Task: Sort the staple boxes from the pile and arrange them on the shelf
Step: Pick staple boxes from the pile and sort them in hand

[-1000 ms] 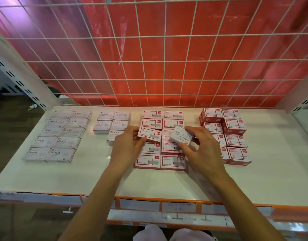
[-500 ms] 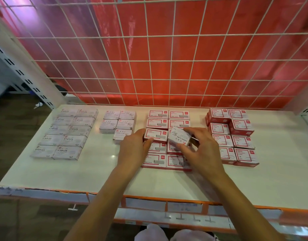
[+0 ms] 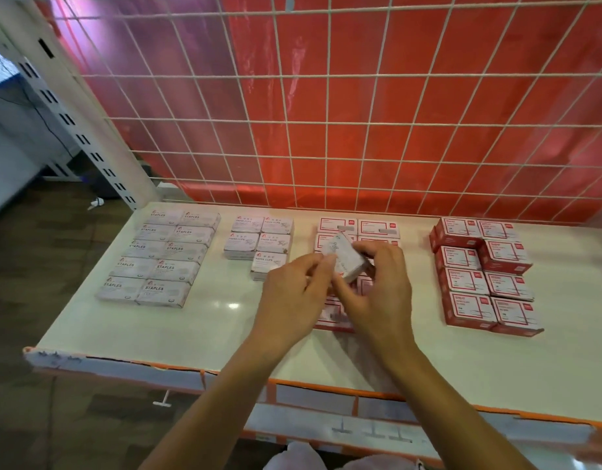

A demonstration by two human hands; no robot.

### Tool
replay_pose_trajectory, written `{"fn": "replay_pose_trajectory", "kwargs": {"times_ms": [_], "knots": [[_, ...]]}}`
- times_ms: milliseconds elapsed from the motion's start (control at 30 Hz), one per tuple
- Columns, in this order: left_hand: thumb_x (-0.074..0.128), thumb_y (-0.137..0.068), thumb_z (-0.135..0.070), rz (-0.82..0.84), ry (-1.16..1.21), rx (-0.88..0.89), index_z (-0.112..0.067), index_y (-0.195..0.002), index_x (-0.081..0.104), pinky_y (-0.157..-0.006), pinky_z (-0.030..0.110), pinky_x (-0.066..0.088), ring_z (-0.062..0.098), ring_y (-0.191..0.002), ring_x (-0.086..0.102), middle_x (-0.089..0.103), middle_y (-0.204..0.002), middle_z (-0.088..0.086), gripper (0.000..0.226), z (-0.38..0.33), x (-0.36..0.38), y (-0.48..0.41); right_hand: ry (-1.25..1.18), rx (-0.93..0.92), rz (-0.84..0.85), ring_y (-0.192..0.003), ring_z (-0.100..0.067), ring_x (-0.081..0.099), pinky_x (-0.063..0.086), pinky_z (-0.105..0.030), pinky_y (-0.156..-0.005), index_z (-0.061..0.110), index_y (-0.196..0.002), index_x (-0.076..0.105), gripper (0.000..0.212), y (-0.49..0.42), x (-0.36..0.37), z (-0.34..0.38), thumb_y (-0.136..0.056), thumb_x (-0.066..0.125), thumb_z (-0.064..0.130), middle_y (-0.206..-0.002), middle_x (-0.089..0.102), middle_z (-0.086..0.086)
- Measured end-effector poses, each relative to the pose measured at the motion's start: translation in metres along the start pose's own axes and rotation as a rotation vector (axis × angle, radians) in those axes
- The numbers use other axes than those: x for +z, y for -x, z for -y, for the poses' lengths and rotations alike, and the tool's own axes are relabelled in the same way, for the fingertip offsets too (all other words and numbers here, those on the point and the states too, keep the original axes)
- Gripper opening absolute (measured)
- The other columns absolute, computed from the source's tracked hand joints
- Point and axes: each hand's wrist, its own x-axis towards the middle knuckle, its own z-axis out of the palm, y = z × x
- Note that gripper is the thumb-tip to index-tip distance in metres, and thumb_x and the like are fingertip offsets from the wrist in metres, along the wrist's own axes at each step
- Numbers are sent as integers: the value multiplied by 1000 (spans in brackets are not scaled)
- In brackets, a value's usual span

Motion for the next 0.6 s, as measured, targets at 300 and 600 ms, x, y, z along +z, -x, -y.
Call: {"fn": "replay_pose_trajectory", "kwargs": {"times_ms": [300,600], "knots": [[69,-83,-39,-14,-25,-125,-29,-129,53,-70,11,47,-2,-83,63,61,-107,-13,49,38,-54,-6,-112,-74,271,-108,2,48,41,-11,-97,13,-117,58,41,20,41,25,-78,68,6,-117,46,7],[63,-89,-27,-35,-536,-67,-21,-139,48,-98,35,39,25,-117,52,54,-134,6,52,78,-99,-24,67,-20,381,-105,-1,45,40,-16,-97,18,-120,58,36,18,62,32,-85,65,12,-120,51,6]]}}
